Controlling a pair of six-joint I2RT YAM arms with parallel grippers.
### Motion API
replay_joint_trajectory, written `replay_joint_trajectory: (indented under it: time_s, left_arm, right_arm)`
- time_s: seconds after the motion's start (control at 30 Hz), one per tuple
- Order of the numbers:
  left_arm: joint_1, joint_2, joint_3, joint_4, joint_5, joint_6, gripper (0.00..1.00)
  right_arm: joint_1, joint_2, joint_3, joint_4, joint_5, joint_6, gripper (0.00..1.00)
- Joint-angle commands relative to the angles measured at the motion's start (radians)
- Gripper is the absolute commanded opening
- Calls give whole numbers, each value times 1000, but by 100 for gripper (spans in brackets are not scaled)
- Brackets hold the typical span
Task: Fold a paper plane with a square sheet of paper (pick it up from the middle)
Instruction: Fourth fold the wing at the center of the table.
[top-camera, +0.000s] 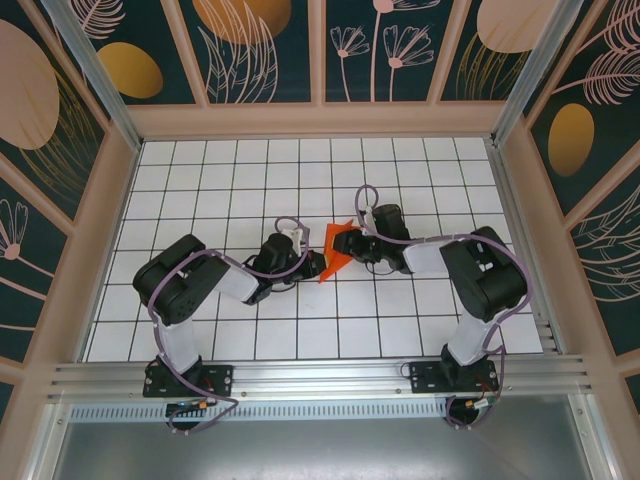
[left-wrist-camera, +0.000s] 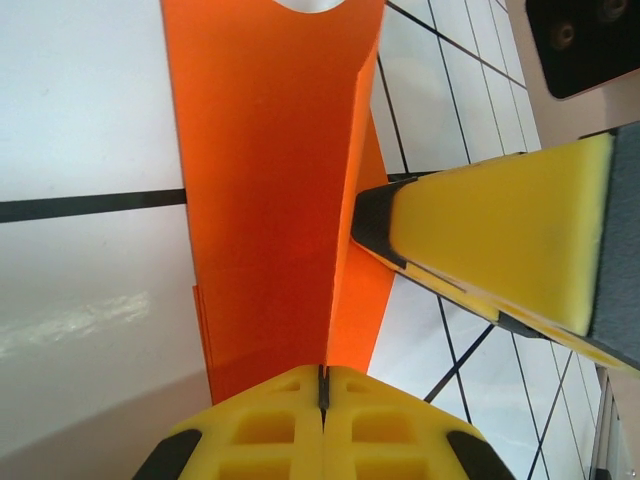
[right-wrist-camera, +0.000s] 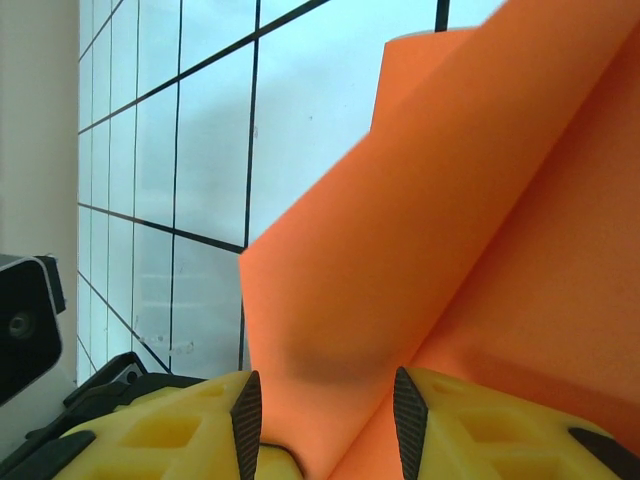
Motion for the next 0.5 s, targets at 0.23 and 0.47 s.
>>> replay_joint_trajectory:
  time_s: [0.23,0.47]
  left_arm:
    - [13,30,-9,34,-3,-46,4]
    - [16,40,-1,24,3,-47,4]
  right_arm:
    - [-7,48,65,-76,42,-44,43]
    - [1,66,89,-131,86,-47,44]
